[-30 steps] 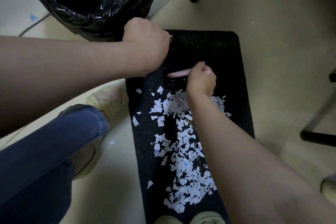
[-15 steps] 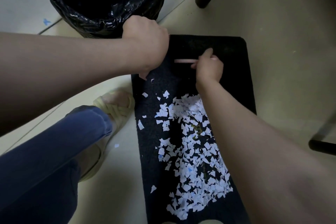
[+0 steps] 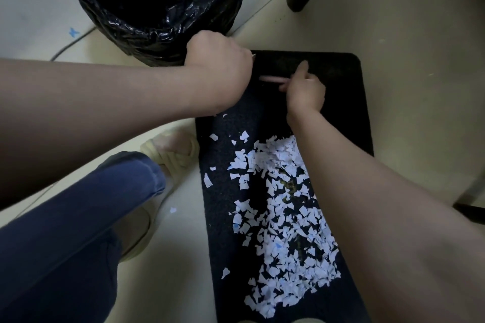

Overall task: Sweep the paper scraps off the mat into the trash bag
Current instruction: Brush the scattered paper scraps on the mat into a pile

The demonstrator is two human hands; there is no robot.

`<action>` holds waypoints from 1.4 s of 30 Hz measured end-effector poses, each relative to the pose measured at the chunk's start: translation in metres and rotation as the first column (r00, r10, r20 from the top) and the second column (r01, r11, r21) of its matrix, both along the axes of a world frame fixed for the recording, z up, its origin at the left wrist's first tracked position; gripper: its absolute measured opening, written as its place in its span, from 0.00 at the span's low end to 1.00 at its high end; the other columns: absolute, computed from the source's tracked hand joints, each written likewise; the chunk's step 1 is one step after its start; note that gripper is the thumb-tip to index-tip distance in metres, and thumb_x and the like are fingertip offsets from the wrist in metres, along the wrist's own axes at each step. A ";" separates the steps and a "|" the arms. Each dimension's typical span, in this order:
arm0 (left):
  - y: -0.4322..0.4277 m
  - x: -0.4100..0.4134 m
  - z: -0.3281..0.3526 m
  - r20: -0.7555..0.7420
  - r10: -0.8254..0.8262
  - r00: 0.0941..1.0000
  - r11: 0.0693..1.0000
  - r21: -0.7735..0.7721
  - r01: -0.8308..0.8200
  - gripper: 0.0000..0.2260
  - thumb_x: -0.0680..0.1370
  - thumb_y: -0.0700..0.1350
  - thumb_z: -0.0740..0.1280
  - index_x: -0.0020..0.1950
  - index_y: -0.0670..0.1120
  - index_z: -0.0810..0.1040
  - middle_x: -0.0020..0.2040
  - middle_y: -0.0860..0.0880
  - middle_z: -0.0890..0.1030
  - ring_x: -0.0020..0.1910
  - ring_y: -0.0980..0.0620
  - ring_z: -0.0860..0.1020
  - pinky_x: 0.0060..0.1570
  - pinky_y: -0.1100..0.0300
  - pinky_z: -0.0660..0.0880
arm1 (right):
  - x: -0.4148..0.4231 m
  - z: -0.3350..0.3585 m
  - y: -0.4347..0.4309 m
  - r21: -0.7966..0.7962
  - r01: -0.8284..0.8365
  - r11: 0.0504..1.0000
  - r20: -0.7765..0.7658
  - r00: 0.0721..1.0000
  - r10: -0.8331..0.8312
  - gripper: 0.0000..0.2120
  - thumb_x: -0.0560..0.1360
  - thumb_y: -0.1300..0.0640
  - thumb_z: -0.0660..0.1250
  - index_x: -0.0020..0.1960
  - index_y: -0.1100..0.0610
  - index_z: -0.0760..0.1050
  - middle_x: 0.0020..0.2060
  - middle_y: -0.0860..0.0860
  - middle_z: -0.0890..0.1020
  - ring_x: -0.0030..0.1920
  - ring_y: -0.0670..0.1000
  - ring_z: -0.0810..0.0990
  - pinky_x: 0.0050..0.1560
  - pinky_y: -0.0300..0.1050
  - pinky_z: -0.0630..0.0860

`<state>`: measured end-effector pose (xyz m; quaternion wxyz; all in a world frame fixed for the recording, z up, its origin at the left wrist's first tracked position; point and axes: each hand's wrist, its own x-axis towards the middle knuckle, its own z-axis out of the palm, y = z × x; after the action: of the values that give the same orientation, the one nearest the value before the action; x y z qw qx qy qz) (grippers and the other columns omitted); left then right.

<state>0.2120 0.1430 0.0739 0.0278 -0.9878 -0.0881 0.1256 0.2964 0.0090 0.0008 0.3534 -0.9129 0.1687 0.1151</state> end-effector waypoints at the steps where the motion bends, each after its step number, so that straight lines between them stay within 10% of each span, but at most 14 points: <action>1: 0.002 0.002 0.002 -0.022 0.017 1.000 1.000 -0.011 -0.017 0.07 0.75 0.35 0.61 0.41 0.46 0.74 0.46 0.45 0.80 0.44 0.44 0.78 0.37 0.57 0.66 | -0.002 0.004 -0.005 -0.068 0.021 0.997 0.020 1.000 -0.020 0.23 0.81 0.43 0.51 0.44 0.57 0.78 0.37 0.48 0.82 0.42 0.51 0.78 0.44 0.42 0.71; 5: 0.003 0.007 0.006 -0.056 0.046 0.997 0.998 -0.027 -0.048 0.06 0.74 0.38 0.65 0.39 0.47 0.73 0.31 0.49 0.69 0.33 0.49 0.69 0.28 0.62 0.61 | -0.012 0.016 -0.020 -0.052 0.233 0.971 0.118 0.967 -0.225 0.17 0.81 0.48 0.53 0.41 0.56 0.74 0.35 0.50 0.75 0.37 0.51 0.71 0.40 0.41 0.63; 11: -0.004 0.001 0.001 -0.012 -0.043 0.999 0.998 -0.042 0.042 0.08 0.77 0.38 0.60 0.49 0.48 0.77 0.30 0.49 0.64 0.27 0.51 0.62 0.26 0.62 0.58 | -0.004 0.004 0.001 0.175 0.117 0.978 0.054 0.990 -0.128 0.19 0.81 0.43 0.54 0.44 0.54 0.76 0.32 0.47 0.81 0.37 0.47 0.79 0.39 0.40 0.70; 19: -0.004 0.008 0.004 -0.050 -0.018 0.999 0.999 -0.044 0.016 0.04 0.76 0.41 0.63 0.46 0.48 0.77 0.29 0.49 0.64 0.25 0.51 0.60 0.27 0.63 0.59 | -0.016 0.009 -0.017 0.103 0.263 0.959 0.142 0.951 -0.276 0.21 0.82 0.48 0.53 0.31 0.53 0.69 0.28 0.46 0.73 0.30 0.43 0.70 0.29 0.39 0.61; 26: -0.009 0.010 0.000 -0.003 -0.005 1.000 1.000 -0.008 0.005 0.10 0.81 0.44 0.58 0.41 0.48 0.73 0.29 0.49 0.65 0.26 0.52 0.63 0.27 0.62 0.58 | -0.017 0.008 -0.009 -0.025 0.067 0.997 0.009 0.998 -0.066 0.21 0.78 0.43 0.54 0.32 0.52 0.72 0.33 0.49 0.80 0.42 0.56 0.80 0.55 0.52 0.77; 29: -0.008 0.012 -0.001 -0.013 0.008 1.000 1.000 -0.008 -0.009 0.14 0.82 0.47 0.55 0.37 0.47 0.71 0.29 0.49 0.65 0.26 0.52 0.63 0.26 0.62 0.56 | -0.033 0.012 -0.024 -0.176 0.106 0.979 0.099 0.991 -0.090 0.22 0.79 0.48 0.53 0.29 0.52 0.70 0.28 0.47 0.75 0.37 0.53 0.77 0.53 0.51 0.76; 33: -0.012 0.012 -0.002 0.015 -0.014 1.000 1.000 -0.002 0.014 0.15 0.83 0.49 0.54 0.38 0.47 0.71 0.29 0.48 0.64 0.29 0.50 0.66 0.26 0.62 0.58 | -0.029 0.015 -0.021 0.000 0.174 0.985 0.184 0.968 -0.171 0.22 0.81 0.48 0.55 0.31 0.55 0.71 0.27 0.45 0.74 0.32 0.48 0.73 0.37 0.43 0.67; 42: -0.013 0.012 0.001 0.002 -0.028 1.000 1.000 0.015 0.027 0.15 0.82 0.47 0.54 0.39 0.47 0.72 0.29 0.48 0.66 0.25 0.51 0.62 0.26 0.62 0.57 | -0.047 0.007 -0.029 -0.203 0.130 0.970 0.186 0.978 -0.092 0.22 0.79 0.48 0.53 0.28 0.51 0.69 0.27 0.47 0.75 0.38 0.54 0.78 0.57 0.54 0.73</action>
<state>0.2242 0.1301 0.0748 0.0366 -0.9888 -0.0754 0.1235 0.2496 -0.0201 0.0080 0.2723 -0.9413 0.1992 -0.0043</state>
